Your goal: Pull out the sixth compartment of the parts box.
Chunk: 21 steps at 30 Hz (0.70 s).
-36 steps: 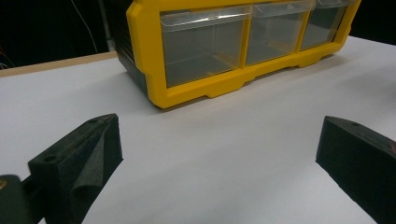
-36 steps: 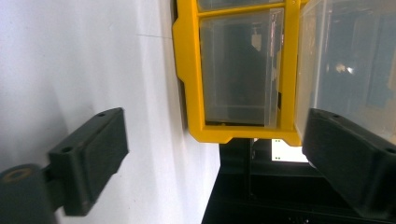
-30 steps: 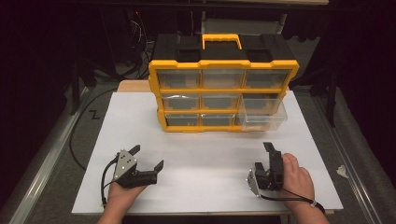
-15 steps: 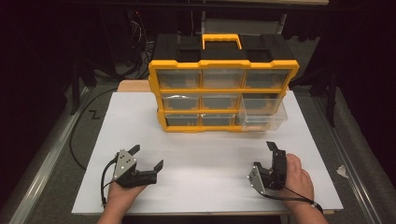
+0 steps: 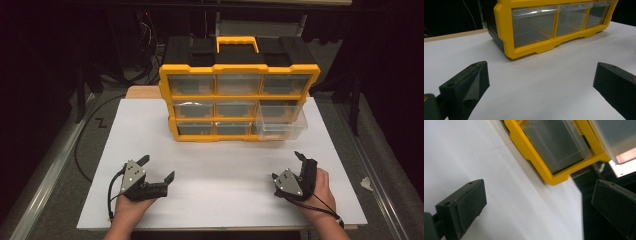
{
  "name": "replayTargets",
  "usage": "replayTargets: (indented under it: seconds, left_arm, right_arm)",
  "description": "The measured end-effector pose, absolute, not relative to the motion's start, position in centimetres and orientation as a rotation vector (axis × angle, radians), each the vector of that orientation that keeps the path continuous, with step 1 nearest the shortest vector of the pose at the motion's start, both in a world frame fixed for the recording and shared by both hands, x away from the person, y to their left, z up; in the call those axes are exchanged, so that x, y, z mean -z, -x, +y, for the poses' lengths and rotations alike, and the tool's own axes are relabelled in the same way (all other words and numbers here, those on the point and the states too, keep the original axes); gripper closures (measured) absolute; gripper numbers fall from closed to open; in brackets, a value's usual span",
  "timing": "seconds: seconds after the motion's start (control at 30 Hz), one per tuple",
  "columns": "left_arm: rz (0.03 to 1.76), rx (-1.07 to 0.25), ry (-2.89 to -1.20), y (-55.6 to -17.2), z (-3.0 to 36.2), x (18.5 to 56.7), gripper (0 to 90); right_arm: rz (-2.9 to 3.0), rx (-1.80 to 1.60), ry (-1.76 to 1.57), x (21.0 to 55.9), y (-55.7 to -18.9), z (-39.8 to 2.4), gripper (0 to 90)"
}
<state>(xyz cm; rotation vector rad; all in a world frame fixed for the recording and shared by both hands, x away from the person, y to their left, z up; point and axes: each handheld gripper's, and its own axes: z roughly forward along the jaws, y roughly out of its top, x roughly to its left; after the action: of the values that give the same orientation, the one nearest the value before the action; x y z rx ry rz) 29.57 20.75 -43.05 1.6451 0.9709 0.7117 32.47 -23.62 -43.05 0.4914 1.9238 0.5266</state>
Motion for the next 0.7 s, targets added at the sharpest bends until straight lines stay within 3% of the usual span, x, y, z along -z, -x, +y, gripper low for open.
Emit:
replayTargets:
  seconds: [0.7]
  left_arm:
    - [0.967,-0.699,-1.645,-29.6,20.7,43.1,0.9]
  right_arm:
    - [1.908,-1.109,-1.001,41.8,-32.5,-25.8,1.2]
